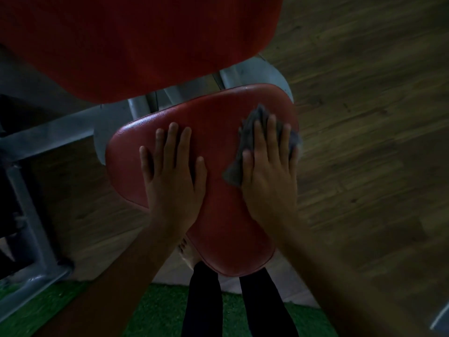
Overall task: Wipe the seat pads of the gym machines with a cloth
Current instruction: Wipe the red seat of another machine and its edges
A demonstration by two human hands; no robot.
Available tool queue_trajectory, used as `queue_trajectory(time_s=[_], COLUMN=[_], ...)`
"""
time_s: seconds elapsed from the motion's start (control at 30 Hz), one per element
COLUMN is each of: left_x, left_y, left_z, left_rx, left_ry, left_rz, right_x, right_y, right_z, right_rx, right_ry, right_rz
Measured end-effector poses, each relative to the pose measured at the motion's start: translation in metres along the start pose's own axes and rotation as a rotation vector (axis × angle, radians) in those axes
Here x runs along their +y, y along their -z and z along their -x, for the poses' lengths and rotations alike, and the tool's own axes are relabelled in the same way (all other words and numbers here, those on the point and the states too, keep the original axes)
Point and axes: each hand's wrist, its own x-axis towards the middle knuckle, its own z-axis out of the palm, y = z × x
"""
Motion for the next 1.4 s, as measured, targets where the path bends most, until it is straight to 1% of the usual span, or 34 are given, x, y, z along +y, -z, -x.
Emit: queue_trajectory(time_s=[0.07,0.13,0.23,0.3,0.33,0.4,0.43,0.47,0.57,0.63,0.67,0.7,0.73,0.77,0.8,0.83,0.9,0.97,1.03,1.1,1.17,1.2,1.3,1.33,1.4], left_x=[0.003,0.004,0.005,0.004,0.005,0.005,0.005,0.005,0.006,0.005,0.005,0.004,0.004,0.004,0.004,0.005,0.005,0.005,0.004,0.003,0.003,0.005,0.005,0.005,0.006], left_y=[-0.001,-0.001,-0.001,-0.001,-0.001,-0.002,-0.001,-0.001,0.0,0.0,0.0,0.0,0.0,-0.001,-0.001,-0.001,0.0,0.001,0.002,0.003,0.002,0.002,0.004,0.005,0.005], left_z=[0.0,0.0,0.0,-0.001,-0.001,0.0,0.0,0.0,-0.001,-0.001,-0.001,-0.001,-0.001,-0.001,-0.001,-0.001,-0.002,-0.002,-0.001,-0.001,-0.002,-0.002,-0.002,-0.002,-0.003], left_rx=[-0.005,-0.01,-0.012,-0.006,-0.006,-0.012,-0.016,-0.019,-0.014,-0.014,-0.016,-0.019,-0.02,-0.016,-0.012,-0.009,-0.009,-0.022,-0.025,-0.025,-0.031,-0.035,-0.039,-0.043,-0.048], left_ry=[0.008,0.012,0.007,0.012,0.015,0.017,0.018,0.019,0.017,0.019,0.021,0.021,0.022,0.026,0.027,0.025,0.018,0.019,0.014,0.015,0.018,0.018,0.028,0.033,0.029], left_rz=[-0.012,-0.027,-0.037,-0.033,-0.03,-0.037,-0.042,-0.042,-0.032,-0.017,-0.011,-0.012,-0.016,-0.019,-0.023,-0.024,-0.01,0.001,0.008,0.005,-0.008,-0.012,-0.016,-0.004,0.031], right_x=[-0.01,-0.019,-0.01,0.008,0.009,-0.004,-0.013,-0.019,-0.003,0.025,0.034,0.032,0.025,0.015,0.005,-0.002,-0.007,0.005,0.014,0.006,-0.006,-0.01,-0.01,-0.002,0.01], right_y=[-0.002,-0.003,0.004,0.004,0.005,0.003,0.002,0.001,0.007,0.011,0.011,0.01,0.009,0.009,0.008,0.006,0.007,0.01,0.007,0.007,0.005,0.004,0.01,0.01,0.008], right_z=[-0.038,-0.038,0.002,-0.003,-0.021,-0.064,-0.076,-0.076,-0.022,-0.002,-0.012,-0.029,-0.048,-0.06,-0.058,-0.042,0.021,0.062,0.04,0.001,0.002,0.021,0.09,0.088,0.046], right_rx=[0.043,0.042,-0.057,-0.064,-0.036,0.038,0.033,0.018,-0.074,-0.11,-0.097,-0.054,-0.002,0.015,0.016,0.006,-0.078,-0.121,-0.109,-0.072,-0.062,-0.073,-0.131,-0.14,-0.114], right_ry=[-0.063,-0.052,0.175,0.262,0.247,0.117,0.066,0.065,0.271,0.326,0.291,0.215,0.108,0.012,-0.027,-0.003,0.129,0.186,0.144,0.023,-0.038,-0.02,0.117,0.14,0.12], right_rz=[0.014,0.03,0.057,0.09,0.1,0.098,0.087,0.077,0.093,0.129,0.134,0.129,0.108,0.074,0.044,0.036,0.04,0.036,0.014,-0.027,-0.046,-0.028,0.018,0.01,0.001])
